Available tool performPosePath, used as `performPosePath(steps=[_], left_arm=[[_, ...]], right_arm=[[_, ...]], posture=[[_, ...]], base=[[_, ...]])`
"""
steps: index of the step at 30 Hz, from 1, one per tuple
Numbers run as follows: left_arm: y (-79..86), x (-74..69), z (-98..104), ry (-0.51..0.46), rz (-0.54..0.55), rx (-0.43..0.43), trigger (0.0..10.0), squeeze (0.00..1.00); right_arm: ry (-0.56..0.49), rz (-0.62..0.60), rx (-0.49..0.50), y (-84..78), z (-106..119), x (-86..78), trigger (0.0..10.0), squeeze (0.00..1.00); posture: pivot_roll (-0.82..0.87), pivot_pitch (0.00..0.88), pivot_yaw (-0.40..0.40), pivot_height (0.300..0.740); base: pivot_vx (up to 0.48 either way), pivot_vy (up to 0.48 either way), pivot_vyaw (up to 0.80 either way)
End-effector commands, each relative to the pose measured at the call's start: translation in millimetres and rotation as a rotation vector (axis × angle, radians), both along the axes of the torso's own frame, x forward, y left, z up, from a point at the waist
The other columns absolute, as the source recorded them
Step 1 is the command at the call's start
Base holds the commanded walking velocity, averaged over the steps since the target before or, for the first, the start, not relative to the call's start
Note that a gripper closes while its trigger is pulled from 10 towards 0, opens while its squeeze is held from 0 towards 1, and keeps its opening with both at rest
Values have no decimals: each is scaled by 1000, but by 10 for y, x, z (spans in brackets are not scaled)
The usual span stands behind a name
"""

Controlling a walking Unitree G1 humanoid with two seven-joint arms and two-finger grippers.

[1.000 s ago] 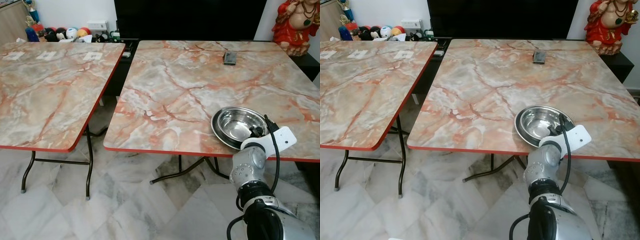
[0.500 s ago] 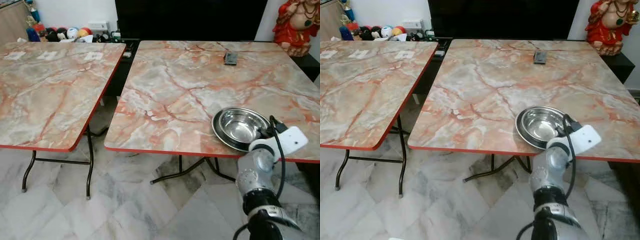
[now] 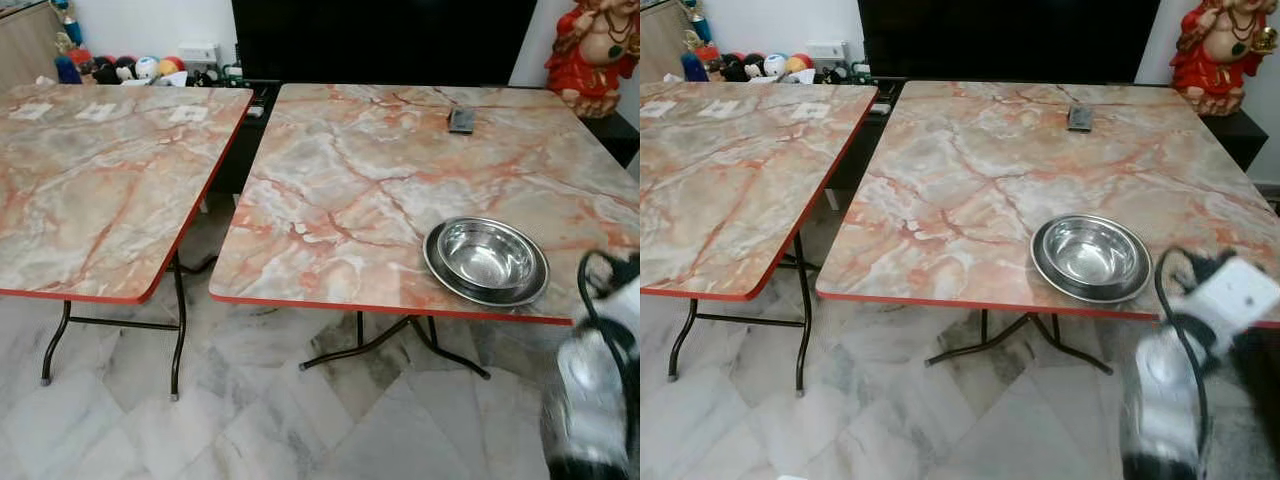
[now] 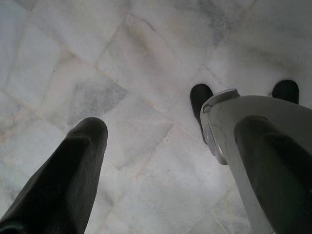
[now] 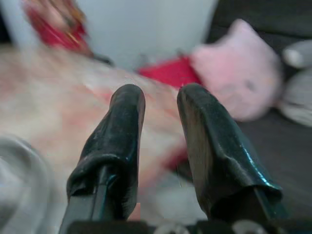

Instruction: Setting the table

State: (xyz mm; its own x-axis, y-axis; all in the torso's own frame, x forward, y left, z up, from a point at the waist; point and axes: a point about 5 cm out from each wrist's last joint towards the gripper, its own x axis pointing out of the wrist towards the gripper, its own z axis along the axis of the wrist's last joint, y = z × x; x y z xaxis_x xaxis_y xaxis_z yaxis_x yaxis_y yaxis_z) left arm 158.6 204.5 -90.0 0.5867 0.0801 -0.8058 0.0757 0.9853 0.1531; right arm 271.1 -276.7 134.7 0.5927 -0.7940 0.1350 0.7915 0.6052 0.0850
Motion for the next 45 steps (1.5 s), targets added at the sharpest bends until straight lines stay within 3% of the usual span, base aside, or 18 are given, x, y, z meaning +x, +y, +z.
performPosePath(steps=[1, 2, 3, 5, 10, 11, 13, 15, 18, 21, 25, 29, 37, 45], left_arm=[[16, -75, -30, 28, -3, 8, 10000, 0], [16, -76, -30, 28, -3, 8, 10000, 0], [15, -83, -33, 28, -3, 9, 10000, 0], [16, -89, -35, 29, -3, 10, 10000, 0], [6, -121, -49, 38, -4, 15, 10000, 0], [6, -121, -49, 38, -4, 15, 10000, 0], [4, -130, -52, 38, 4, 14, 10000, 0], [6, -135, -54, 37, 15, 12, 10000, 0], [8, -137, -54, 37, 22, 12, 10000, 0], [13, -152, -61, 41, 60, 4, 10000, 0], [15, -155, -60, 30, 93, -6, 10000, 0], [18, -153, -58, 25, 100, -9, 10000, 0], [46, -142, -49, 21, 121, -21, 10000, 0], [56, -134, -48, 29, 123, -26, 10000, 0]], right_arm=[[91, -49, 34, -6, -146, -140, 10000, 0], [128, -52, 62, 1, -241, -190, 10000, 0], [217, -47, 123, 25, -477, -285, 10000, 0], [272, -24, 164, 58, -622, -325, 10000, 0], [571, 246, 325, 315, -1333, -339, 10000, 0], [571, 246, 325, 315, -1333, -339, 10000, 0], [684, 295, 280, 357, -1494, -399, 10000, 0], [784, 433, 248, 473, -1623, -410, 10000, 0], [861, 538, 258, 559, -1766, -458, 10000, 0], [964, 829, 272, 821, -1976, -596, 10000, 0], [1082, 882, 285, 839, -2115, -796, 10000, 0], [1124, 838, 311, 778, -2169, -893, 10000, 0], [1053, 894, 331, 945, -2136, -781, 10000, 0], [1052, 891, 318, 915, -2123, -759, 10000, 0]], posture=[[-49, 71, -18, 740], [-49, 68, -18, 740], [-50, 59, -17, 740], [-52, 52, -16, 740], [-46, 10, -17, 740], [-46, 10, -17, 740], [-40, 3, -18, 740], [-39, 8, -16, 740], [-50, 19, -9, 740], [-50, 16, -10, 740], [-42, 12, -12, 740], [-20, 31, -8, 740], [-22, 70, 3, 740], [-12, 78, 9, 740]], base=[[0, 0, 0], [0, 0, 0], [0, 0, 0], [0, 0, 0], [0, 0, 0], [0, 0, 0], [0, 0, 0], [0, 0, 0], [0, 0, 0], [0, 0, 0], [0, 0, 0], [0, 0, 0], [0, 0, 0], [0, 262, 0]])
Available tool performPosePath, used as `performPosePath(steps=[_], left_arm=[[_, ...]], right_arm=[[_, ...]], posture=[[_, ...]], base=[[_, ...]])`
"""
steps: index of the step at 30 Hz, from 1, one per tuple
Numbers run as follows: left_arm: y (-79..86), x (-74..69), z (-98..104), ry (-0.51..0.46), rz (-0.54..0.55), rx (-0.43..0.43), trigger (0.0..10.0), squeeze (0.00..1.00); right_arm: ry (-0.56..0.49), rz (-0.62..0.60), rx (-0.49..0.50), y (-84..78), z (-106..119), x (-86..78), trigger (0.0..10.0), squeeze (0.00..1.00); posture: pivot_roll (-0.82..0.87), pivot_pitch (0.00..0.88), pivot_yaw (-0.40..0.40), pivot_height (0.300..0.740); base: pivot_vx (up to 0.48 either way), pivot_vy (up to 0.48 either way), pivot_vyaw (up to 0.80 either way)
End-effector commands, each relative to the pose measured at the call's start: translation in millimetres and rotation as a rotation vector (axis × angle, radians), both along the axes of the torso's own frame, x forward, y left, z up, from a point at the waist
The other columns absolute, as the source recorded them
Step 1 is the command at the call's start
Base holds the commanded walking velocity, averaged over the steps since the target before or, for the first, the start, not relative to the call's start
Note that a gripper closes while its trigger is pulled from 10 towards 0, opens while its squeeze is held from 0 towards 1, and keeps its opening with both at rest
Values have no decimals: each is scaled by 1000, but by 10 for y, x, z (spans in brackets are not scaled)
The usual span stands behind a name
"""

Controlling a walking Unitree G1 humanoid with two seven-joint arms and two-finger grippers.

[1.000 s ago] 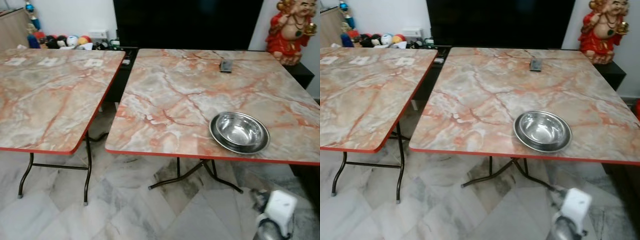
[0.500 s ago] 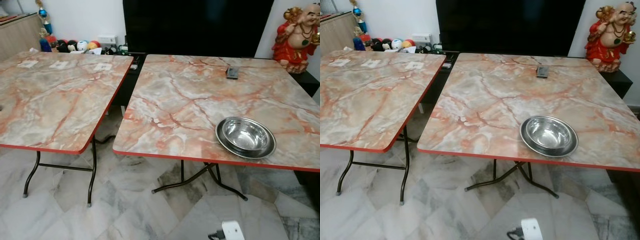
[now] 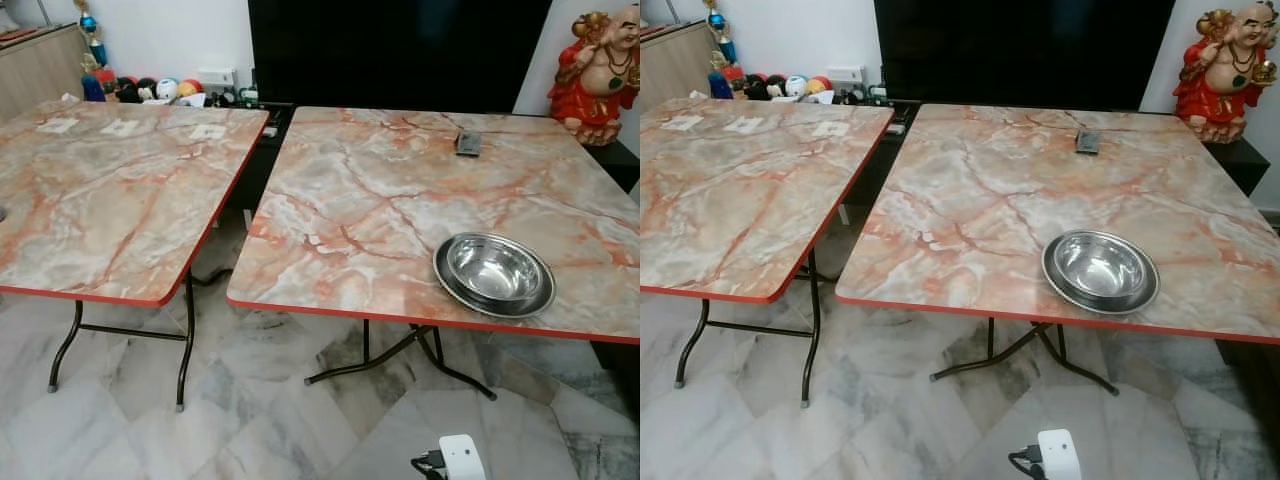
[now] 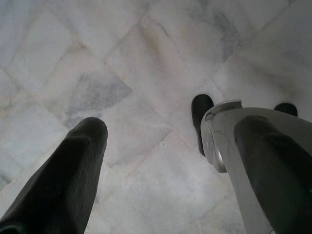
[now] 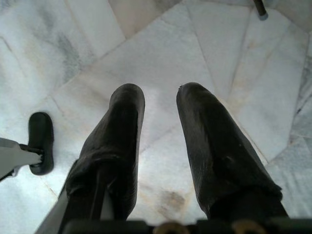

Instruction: Setting the table

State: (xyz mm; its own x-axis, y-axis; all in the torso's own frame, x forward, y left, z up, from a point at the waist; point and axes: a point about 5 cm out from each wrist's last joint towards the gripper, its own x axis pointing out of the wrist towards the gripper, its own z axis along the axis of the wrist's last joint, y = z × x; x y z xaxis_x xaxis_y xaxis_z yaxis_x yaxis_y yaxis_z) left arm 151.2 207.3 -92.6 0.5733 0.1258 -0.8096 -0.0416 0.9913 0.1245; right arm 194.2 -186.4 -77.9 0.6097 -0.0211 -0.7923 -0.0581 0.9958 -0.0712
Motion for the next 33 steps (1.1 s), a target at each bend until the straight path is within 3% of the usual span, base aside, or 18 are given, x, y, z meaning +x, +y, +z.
performPosePath(steps=[1, 33], left_arm=[[31, -58, -21, 29, 2, 2, 10000, 0], [30, -50, -18, 25, 7, 0, 10000, 0]], right_arm=[[-10, 0, 0, 6, 7, 14, 10000, 0], [-10, -92, 6, -25, 1, 3, 10000, 0]], posture=[[-10, 79, 9, 740], [-1, 82, 7, 740]], base=[[0, 480, 413], [0, 480, 42]])
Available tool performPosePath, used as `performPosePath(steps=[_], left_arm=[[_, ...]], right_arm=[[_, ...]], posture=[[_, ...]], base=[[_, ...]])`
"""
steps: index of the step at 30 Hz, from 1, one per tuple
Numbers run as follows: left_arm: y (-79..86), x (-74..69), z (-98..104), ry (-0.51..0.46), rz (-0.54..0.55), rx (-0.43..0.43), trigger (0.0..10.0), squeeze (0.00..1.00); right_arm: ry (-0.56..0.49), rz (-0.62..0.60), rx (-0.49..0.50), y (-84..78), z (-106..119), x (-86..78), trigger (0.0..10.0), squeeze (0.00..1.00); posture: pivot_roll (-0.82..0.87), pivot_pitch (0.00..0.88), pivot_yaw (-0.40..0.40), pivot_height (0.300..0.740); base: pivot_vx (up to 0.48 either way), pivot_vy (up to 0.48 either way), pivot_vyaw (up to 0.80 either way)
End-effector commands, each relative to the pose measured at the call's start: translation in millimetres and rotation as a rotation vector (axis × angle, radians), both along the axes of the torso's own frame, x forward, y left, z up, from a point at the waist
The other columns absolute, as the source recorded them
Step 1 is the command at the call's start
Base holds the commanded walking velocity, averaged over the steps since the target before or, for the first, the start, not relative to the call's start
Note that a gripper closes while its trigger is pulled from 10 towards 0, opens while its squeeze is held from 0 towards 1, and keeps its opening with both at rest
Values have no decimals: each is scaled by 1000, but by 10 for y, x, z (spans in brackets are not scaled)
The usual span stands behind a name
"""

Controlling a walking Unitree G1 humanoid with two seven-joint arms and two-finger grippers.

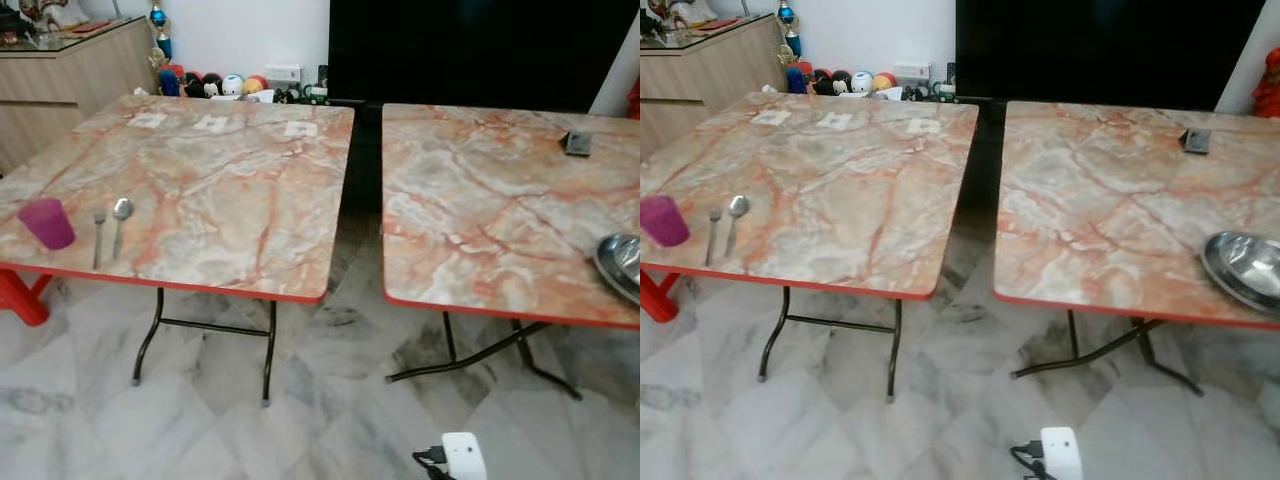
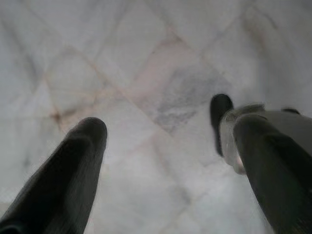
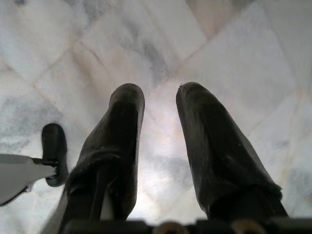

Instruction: Setting the table

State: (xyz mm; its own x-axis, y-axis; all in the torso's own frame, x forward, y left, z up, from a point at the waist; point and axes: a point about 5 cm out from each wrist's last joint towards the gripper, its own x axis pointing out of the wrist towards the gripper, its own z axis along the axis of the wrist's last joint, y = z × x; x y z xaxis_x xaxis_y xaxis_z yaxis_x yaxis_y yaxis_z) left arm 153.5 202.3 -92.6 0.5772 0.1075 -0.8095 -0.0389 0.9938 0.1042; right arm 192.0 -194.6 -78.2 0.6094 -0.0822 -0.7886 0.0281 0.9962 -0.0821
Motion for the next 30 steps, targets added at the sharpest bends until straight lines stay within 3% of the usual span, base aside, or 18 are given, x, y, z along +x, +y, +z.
performPosePath(steps=[1, 30], left_arm=[[80, -73, -18, 29, 10, 20, 10000, 0], [70, -73, -20, 28, 12, 17, 10000, 0]], right_arm=[[-6, -6, 17, 57, 5, 26, 10000, 0], [-8, -7, 12, 56, -3, 7, 10000, 0]], posture=[[-1, 82, 7, 740], [1, 81, 3, 740]], base=[[0, 480, 0], [0, 480, 0]])
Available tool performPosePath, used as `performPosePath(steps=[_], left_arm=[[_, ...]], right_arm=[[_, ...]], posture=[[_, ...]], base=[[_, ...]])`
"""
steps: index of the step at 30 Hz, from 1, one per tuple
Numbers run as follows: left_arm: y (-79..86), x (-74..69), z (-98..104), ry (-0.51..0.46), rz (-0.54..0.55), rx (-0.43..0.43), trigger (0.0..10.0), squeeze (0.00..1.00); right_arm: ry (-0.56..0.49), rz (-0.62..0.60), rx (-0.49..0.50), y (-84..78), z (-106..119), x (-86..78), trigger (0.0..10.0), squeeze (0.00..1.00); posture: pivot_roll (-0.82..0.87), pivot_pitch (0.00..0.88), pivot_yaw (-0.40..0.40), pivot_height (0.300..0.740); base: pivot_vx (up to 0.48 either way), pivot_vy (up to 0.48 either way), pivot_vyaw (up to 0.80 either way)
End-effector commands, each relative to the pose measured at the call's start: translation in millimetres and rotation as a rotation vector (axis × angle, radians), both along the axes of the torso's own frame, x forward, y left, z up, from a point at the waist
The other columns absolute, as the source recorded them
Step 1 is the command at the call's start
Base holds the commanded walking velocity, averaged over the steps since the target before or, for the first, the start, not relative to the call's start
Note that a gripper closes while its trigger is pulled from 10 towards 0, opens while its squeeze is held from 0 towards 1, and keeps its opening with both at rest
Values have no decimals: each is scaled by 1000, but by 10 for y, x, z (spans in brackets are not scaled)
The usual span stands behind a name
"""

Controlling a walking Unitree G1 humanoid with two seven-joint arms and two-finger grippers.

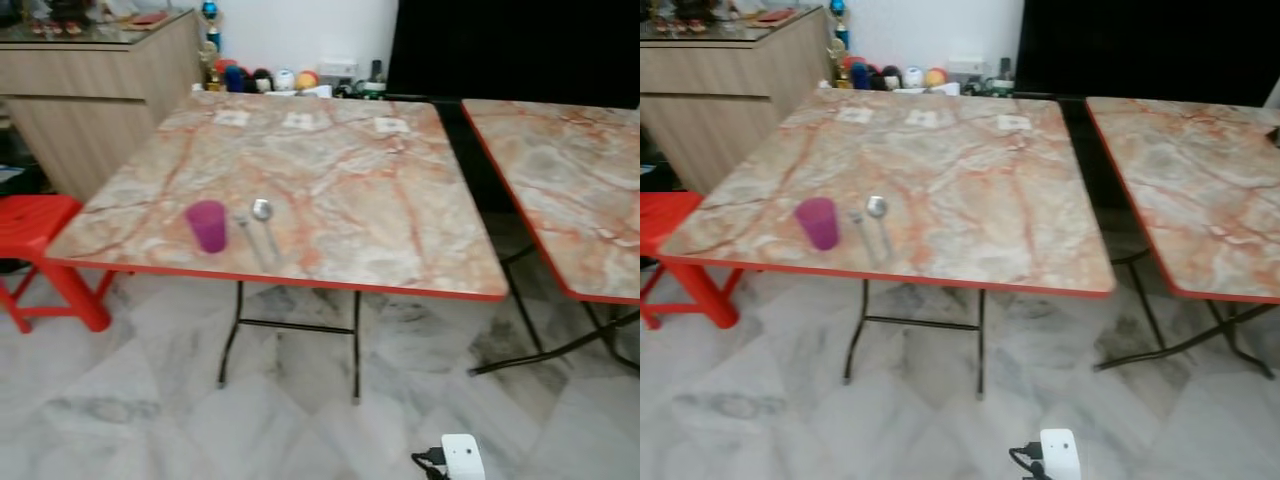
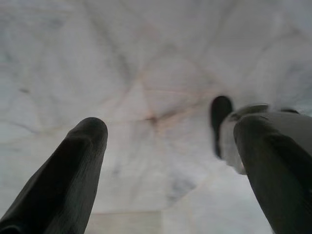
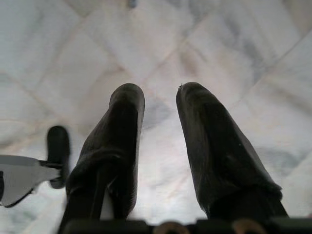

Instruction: Setting the table

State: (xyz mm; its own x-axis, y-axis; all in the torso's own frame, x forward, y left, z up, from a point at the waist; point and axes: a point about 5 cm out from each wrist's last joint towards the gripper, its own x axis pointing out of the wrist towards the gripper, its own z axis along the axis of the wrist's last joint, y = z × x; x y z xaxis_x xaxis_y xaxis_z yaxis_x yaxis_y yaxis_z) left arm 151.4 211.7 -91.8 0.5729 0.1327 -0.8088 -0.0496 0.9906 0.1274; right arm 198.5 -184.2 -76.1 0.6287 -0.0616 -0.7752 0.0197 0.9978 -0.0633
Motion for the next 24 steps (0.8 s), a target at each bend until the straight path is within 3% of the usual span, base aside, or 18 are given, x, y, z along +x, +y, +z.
performPosePath(steps=[1, 4, 24], left_arm=[[-25, -52, -28, 24, 1, -6, 10000, 0], [-24, -51, -28, 24, 0, -6, 10000, 0], [-30, -37, -20, 12, -14, -9, 10000, 0]], right_arm=[[15, -18, -6, -48, -25, -58, 10000, 0], [14, -19, -6, -48, -24, -58, 10000, 0], [7, -25, 4, -39, -24, -58, 10000, 0]], posture=[[1, 81, 3, 740], [0, 80, 3, 740], [5, 57, 10, 740]], base=[[0, 480, 0], [0, 447, 0], [0, 0, 0]])
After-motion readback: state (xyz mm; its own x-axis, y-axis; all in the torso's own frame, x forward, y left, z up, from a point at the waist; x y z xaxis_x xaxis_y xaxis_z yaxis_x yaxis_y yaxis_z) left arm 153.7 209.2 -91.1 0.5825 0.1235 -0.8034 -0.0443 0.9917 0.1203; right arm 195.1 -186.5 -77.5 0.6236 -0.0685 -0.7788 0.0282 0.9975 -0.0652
